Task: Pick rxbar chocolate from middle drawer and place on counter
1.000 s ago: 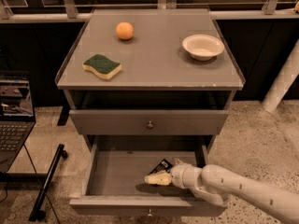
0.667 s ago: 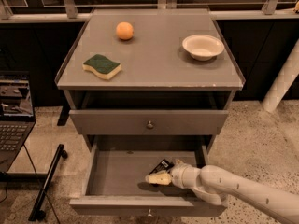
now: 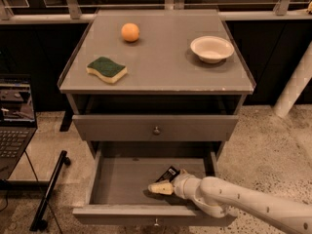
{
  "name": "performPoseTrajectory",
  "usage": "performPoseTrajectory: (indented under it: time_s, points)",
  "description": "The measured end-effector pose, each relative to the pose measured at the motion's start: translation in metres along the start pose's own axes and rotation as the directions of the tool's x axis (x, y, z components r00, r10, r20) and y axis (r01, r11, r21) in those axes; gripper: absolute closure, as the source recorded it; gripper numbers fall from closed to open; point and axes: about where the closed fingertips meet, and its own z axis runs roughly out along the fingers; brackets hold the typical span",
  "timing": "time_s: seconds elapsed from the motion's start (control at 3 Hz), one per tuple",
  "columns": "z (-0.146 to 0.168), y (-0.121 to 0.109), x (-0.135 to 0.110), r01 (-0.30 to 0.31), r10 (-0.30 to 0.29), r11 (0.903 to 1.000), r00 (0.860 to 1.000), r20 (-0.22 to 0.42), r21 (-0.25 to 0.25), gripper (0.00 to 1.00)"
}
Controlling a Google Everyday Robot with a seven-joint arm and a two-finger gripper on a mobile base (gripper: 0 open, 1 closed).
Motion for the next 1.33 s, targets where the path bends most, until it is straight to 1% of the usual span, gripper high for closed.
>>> performPoseTrajectory:
  time_s: [0.33, 0.67, 1.0, 1.33]
  points:
    - [0.01, 0.005, 0.008, 0.007, -0.007, 0.9988, 1.0, -0.009, 0.049, 0.0]
    - [0.016, 0.006, 0.018, 0.016, -0.014, 0.9946, 1.0, -0.025, 0.103, 0.0]
    - [0.019, 0.004, 0.027, 0.023, -0.016, 0.9877, 0.999, -0.046, 0.155, 0.0]
    - [0.019, 0.004, 0.027, 0.023, -0.016, 0.9877, 0.999, -0.046, 0.155, 0.0]
